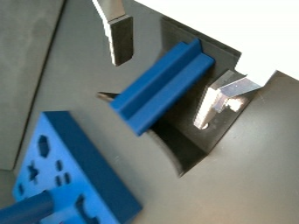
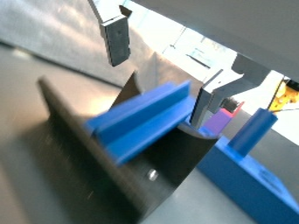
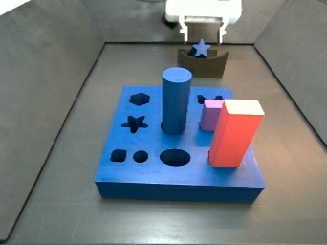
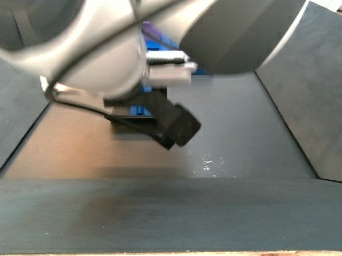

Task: Pick up the star object. Move up. Place the star object on the fixture. Regrasp the star object. Move to above the board. Insert the star object.
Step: Regrasp the star object.

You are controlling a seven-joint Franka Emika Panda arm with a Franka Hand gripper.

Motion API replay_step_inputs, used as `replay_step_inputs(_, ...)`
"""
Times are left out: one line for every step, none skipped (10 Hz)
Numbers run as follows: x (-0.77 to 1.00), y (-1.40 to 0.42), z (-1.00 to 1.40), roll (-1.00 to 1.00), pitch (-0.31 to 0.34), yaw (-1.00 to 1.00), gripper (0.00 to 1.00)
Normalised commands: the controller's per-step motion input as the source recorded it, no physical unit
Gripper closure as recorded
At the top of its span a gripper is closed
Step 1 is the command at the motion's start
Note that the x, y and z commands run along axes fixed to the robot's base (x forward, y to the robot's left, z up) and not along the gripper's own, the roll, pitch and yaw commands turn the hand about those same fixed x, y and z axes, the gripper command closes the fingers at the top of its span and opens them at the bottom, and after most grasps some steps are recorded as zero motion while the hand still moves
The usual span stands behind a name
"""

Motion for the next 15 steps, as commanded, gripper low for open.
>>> replay_step_inputs(-0.04, 0.00, 0.94, 0.04, 0.065, 0.02, 0.00)
replay_step_inputs(-0.03, 0.00, 0.77, 0.04, 0.079, 0.01, 0.00)
replay_step_inputs(-0.03, 0.00, 0.53, 0.04, 0.088, -0.01, 0.00)
replay_step_inputs(-0.03, 0.01, 0.36, 0.04, 0.095, -0.02, 0.00)
replay_step_inputs(-0.07, -1.00, 0.86, 1.00, 0.066, 0.00, 0.00)
replay_step_inputs(-0.07, -1.00, 0.80, 1.00, 0.064, 0.00, 0.00)
replay_step_inputs(-0.10, -1.00, 0.74, 1.00, 0.051, 0.00, 0.00)
replay_step_inputs(-0.13, -1.00, 0.66, 1.00, 0.043, 0.00, 0.00)
replay_step_inputs(-0.13, -0.95, 0.51, 1.00, 0.037, 0.00, 0.00)
replay_step_inputs(-0.09, -0.75, 0.23, 1.00, 0.032, 0.00, 0.00)
replay_step_inputs(-0.06, -0.59, 0.10, 1.00, 0.030, 0.00, 0.00)
replay_step_inputs(-0.04, -0.40, 0.07, 1.00, 0.028, 0.00, 0.00)
replay_step_inputs(-0.04, -0.20, 0.05, 1.00, 0.024, 0.00, 0.00)
replay_step_inputs(-0.05, -0.02, 0.03, 1.00, 0.019, 0.00, 0.00)
replay_step_inputs(-0.04, -0.01, 0.01, 1.00, 0.015, 0.00, 0.00)
